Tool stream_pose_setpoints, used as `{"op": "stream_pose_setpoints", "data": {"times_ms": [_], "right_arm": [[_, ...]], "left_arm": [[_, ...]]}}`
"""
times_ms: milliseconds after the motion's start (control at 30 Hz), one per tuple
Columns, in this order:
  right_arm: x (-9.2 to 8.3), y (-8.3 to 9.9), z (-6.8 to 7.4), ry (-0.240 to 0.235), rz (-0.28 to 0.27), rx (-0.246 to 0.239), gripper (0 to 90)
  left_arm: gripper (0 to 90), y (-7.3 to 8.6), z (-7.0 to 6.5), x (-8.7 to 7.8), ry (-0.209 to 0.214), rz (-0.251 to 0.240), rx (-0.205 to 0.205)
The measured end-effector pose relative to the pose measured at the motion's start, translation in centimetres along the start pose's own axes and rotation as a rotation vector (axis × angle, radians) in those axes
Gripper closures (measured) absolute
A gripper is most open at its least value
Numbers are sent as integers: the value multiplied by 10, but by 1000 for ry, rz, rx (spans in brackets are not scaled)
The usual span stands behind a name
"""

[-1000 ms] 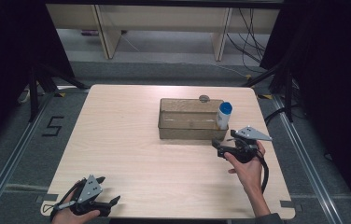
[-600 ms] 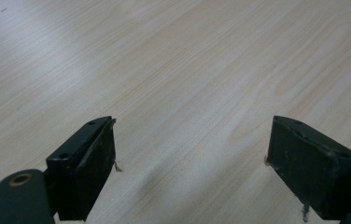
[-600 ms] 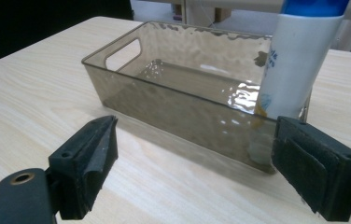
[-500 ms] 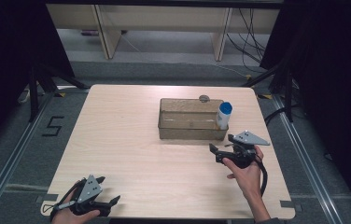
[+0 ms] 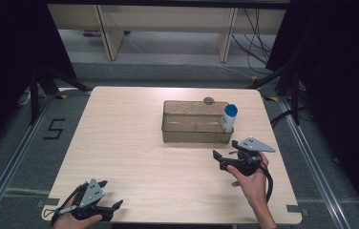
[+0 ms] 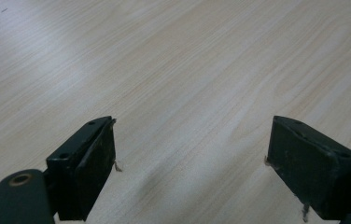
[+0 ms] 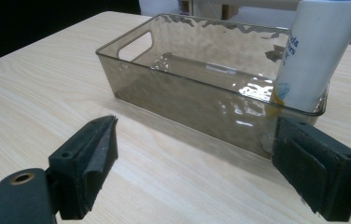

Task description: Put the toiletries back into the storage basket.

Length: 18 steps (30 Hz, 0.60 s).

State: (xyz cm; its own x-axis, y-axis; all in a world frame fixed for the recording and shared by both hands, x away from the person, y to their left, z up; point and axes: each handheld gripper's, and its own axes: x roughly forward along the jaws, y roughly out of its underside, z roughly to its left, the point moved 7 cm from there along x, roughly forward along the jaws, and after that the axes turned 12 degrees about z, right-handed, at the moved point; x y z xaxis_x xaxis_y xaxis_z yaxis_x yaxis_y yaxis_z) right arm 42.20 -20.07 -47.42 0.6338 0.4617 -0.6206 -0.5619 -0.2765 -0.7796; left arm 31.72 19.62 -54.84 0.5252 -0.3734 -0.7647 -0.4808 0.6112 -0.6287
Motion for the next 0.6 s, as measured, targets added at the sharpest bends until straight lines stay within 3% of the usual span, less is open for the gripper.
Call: {"op": "stream_pose_setpoints", "data": {"times_ms": [33,133,233,267,367,400,467,500,533,567,600], "right_arm": [[0,2,4,-22,15,39,155],[0,2,3,-11,-2,0,155],[-1,4,9,-31,12,27,155],[-1,4,7,-18,5,-4,155],[-1,6,9,-22,12,1,155],[-2,8,13,-36,26,25,155],[-1,8,11,-23,13,-19,155],[-1,8,11,-23,13,-19,155],[-1,10,14,-33,16,15,155],[-1,10,14,-43,11,-14,155],[-2,11,13,-21,11,-27,155]], "left_arm": [[148,0,0,0,5,-4,3],[148,0,0,0,6,-3,0],[148,0,0,0,2,-6,2],[148,0,-1,0,7,-1,-1],[148,0,-1,0,6,-2,1],[148,0,0,0,3,-3,2],[148,0,0,-1,12,5,7],[148,0,0,-1,12,5,7],[148,0,0,-1,8,7,6],[148,0,1,-1,1,6,3],[148,1,1,-1,2,6,1]]}}
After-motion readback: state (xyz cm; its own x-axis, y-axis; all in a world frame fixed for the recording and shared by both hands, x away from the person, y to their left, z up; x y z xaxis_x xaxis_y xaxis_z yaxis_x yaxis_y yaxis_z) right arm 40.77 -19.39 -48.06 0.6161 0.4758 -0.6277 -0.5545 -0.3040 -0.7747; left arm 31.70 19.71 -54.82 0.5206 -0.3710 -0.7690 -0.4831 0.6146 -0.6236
